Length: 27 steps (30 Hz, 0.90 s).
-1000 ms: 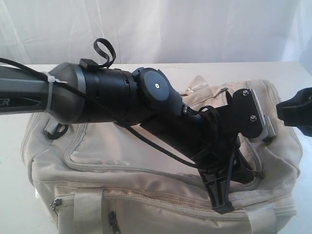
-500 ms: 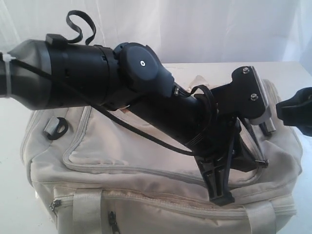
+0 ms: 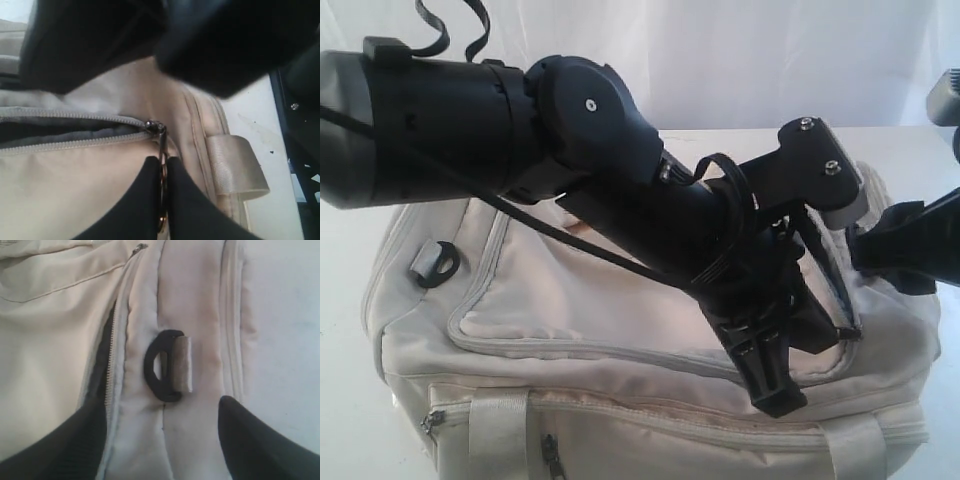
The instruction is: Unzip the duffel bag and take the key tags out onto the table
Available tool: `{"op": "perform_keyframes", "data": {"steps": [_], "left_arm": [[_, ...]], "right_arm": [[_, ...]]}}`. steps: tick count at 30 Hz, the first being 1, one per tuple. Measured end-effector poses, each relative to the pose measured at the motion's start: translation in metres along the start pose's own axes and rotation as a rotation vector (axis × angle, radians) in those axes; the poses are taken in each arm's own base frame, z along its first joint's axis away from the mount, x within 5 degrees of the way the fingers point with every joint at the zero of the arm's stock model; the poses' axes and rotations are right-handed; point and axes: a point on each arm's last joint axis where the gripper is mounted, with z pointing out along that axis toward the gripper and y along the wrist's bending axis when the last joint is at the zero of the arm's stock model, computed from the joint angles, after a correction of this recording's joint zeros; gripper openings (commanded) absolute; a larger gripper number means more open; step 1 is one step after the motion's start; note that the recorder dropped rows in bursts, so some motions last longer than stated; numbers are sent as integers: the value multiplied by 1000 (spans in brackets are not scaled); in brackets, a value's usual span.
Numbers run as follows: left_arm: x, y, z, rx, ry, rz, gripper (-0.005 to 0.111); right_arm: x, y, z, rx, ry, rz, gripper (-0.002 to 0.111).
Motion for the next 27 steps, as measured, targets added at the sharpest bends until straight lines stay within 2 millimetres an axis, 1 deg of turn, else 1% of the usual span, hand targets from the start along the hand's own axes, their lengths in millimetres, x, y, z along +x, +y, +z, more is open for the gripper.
{"op": "perform_keyframes", "data": {"steps": [8,11,13,14,15,16,17,18,19,20,21,24,27], "left_arm": [[-8,-4,-11,-3,-40,-17,0],[-9,-4,-12,-3,-44,-14,0],[-8,-5,-12,-2,-43,-14,0],[-8,-5,-12,0,-41,-15,0],[-7,-5,-12,4,-34,-11,0],[-7,-6,-12,8,-31,-10,0],[-6,-6,-12,12,-26,-32,0],[-6,-6,-12,17,-24,-54,0],[-6,-6,-12,18,-23,-116,0],[-6,-6,-12,18,-22,-170,0],[-6,-6,-12,21,-21,-216,0],[-5,-8,-12,42,-13,-313,0],[-5,-9,-12,52,-6,-350,0]], "right_arm": [[-1,11,8,-125,25,-17,62],[0,11,17,-136,61,-15,61],[0,12,26,-151,98,3,55],[0,13,28,-156,105,6,46],[1,13,31,-161,115,6,40],[1,13,33,-161,120,6,27],[1,13,34,-163,124,9,22],[0,13,34,-163,120,10,13],[-1,13,35,-162,111,14,6],[-2,13,35,-159,97,15,2],[-3,13,36,-157,89,18,0],[-5,12,36,-156,65,27,0],[-6,12,37,-155,59,30,0]]}}
